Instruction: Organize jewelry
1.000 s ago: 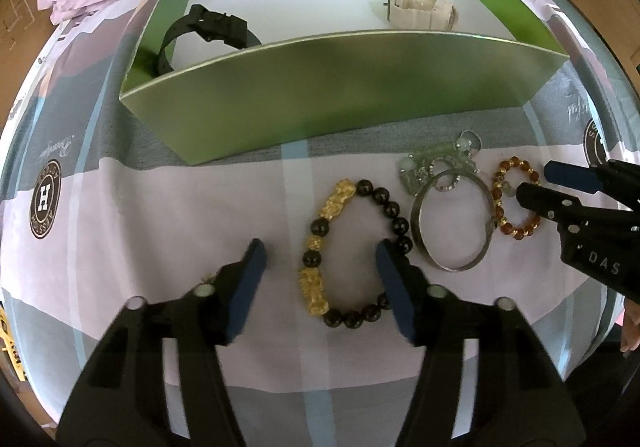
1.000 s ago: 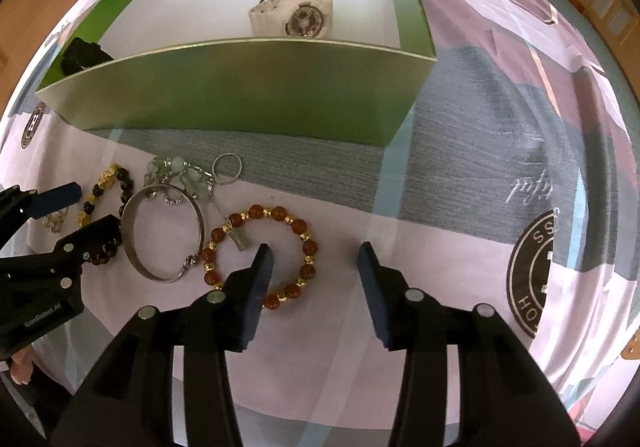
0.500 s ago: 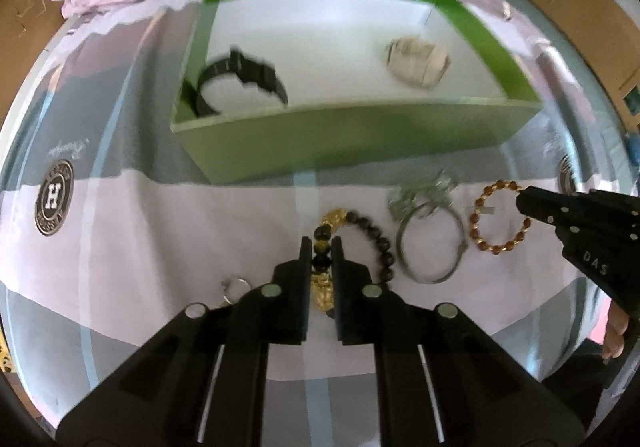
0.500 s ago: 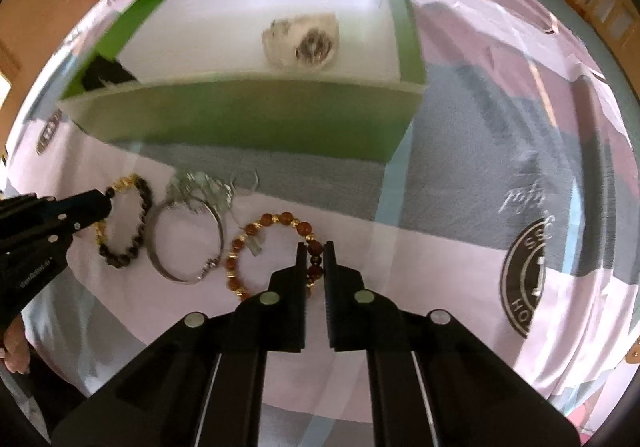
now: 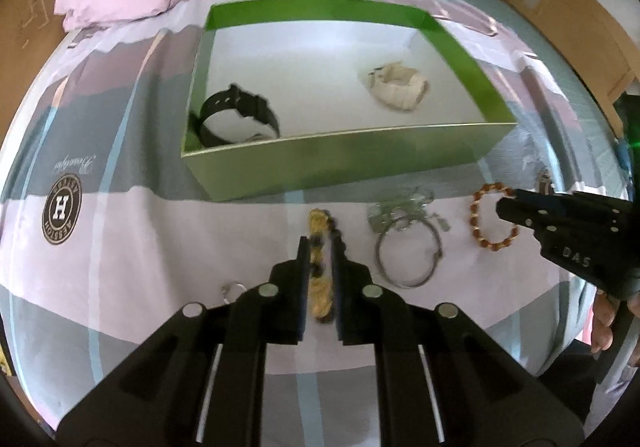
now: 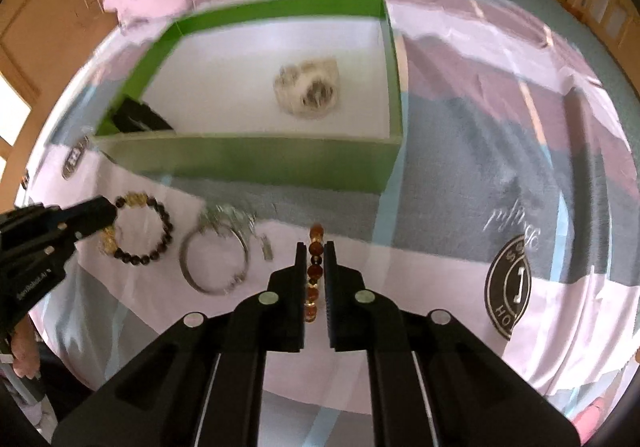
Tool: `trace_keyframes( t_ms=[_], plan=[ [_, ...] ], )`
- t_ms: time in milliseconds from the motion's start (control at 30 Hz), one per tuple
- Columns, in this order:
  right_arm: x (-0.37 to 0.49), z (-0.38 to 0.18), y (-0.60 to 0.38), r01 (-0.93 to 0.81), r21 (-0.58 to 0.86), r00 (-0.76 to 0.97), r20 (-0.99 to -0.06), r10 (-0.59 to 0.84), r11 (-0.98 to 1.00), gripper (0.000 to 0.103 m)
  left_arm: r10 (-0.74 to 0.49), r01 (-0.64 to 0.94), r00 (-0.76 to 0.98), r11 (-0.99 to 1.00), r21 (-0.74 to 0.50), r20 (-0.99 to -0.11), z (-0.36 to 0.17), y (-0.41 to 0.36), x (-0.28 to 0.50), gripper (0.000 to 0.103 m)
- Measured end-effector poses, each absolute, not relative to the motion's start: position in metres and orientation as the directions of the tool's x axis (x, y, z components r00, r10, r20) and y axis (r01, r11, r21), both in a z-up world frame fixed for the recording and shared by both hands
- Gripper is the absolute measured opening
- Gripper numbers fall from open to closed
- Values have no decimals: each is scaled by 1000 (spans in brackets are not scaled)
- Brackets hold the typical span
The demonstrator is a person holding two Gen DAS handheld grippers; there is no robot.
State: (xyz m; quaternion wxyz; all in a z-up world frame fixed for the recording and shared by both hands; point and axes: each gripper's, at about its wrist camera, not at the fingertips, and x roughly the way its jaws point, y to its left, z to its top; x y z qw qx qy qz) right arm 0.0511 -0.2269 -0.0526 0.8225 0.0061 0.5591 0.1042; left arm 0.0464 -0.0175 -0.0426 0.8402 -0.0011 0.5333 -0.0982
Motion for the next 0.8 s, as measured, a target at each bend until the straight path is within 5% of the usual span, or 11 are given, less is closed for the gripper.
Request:
trace_keyframes(
  t_ms=[33, 100, 167, 333, 500, 600, 667, 733, 800],
  plan=[
    [54, -56, -228, -147, 128, 348, -921, 173, 981, 29, -162, 157, 412, 982, -105, -897, -42, -16, 47, 29],
    [57, -58, -235, -117, 137, 349, -922, 170, 984, 33, -153, 138, 423, 985, -103, -893, -40, -11, 48, 42],
    [57, -57, -238, -102, 136, 359, -919, 164, 985, 37, -149, 128, 422, 986, -104, -894, -41, -8, 50, 45],
    [58, -64, -231, -102, 86, 350, -930, 116, 991, 66, -111, 138, 372, 988, -63, -922, -63, -18, 54, 59],
    [60, -87, -219, -134, -26, 296, -955, 15, 991, 76, -53, 174, 333, 985, 6, -941, -87, -34, 55, 63],
    [58, -101, -210, -162, -68, 272, -962, -22, 984, 76, -33, 187, 319, 982, 29, -947, -95, -40, 54, 61],
    [57, -102, -211, -155, -58, 283, -959, -11, 986, 73, -43, 182, 320, 983, 17, -946, -96, -39, 53, 50],
    [56, -102, -215, -150, 17, 267, -962, 57, 989, 45, -49, 174, 323, 985, 8, -945, -94, -35, 53, 23],
    [55, -99, -215, -155, 35, 268, -960, 76, 987, 27, -74, 160, 316, 987, -24, -946, -92, -32, 53, 18]
  ],
)
